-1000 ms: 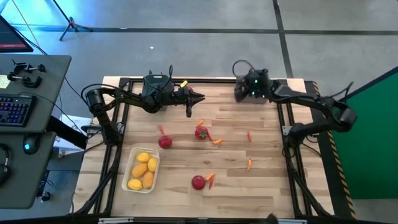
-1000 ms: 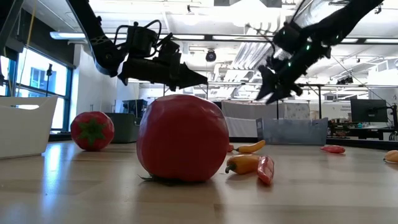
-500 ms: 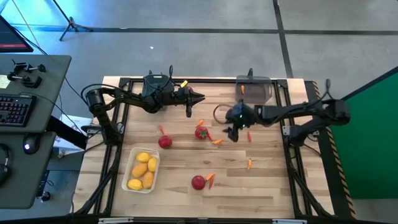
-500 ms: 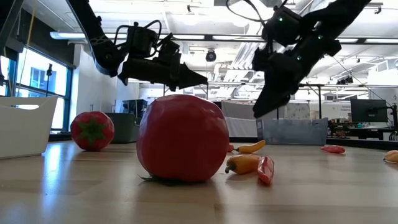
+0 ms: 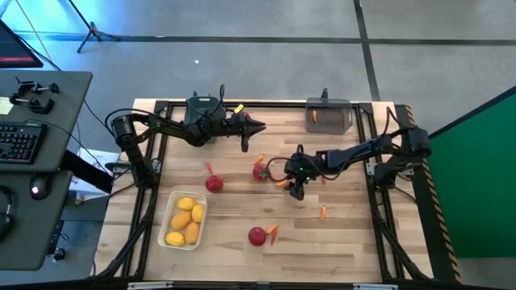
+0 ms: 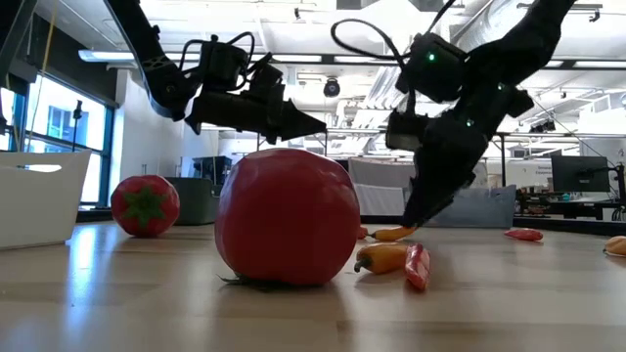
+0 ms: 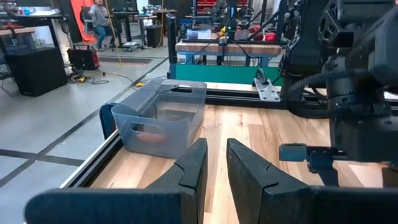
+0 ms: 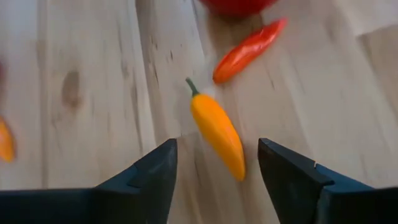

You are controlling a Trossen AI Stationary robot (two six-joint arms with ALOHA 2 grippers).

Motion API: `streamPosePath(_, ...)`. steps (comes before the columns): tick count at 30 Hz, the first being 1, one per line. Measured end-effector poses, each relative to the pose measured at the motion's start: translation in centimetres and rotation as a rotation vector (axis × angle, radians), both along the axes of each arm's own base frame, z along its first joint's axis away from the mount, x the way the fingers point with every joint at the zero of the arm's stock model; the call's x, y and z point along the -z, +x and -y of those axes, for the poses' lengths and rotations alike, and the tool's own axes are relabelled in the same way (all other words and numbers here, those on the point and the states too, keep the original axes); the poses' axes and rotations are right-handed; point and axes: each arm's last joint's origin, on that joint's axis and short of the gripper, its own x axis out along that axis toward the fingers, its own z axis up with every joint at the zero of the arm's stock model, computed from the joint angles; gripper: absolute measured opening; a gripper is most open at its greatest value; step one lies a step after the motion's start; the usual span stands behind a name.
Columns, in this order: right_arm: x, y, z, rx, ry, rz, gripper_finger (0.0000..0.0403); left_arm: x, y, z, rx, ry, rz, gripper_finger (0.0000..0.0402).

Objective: Sort produce into baskets
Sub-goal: Put the orange chili pepper into the black bin

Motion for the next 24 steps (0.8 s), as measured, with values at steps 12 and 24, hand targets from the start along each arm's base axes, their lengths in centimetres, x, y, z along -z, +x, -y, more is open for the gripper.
streamPosePath(12,-0.5,0.5,0.1,0.017,0.010,0.022,0.0013,-0.2,0.1,0.4,0.078,0.003,0.022,0.0043)
streamPosePath(24,-6.3,-2.6,5.6,0.392,-0.206,0.015,0.0006,-0.8,0.1,0.3,0.079,0.028,0.084,0.0008)
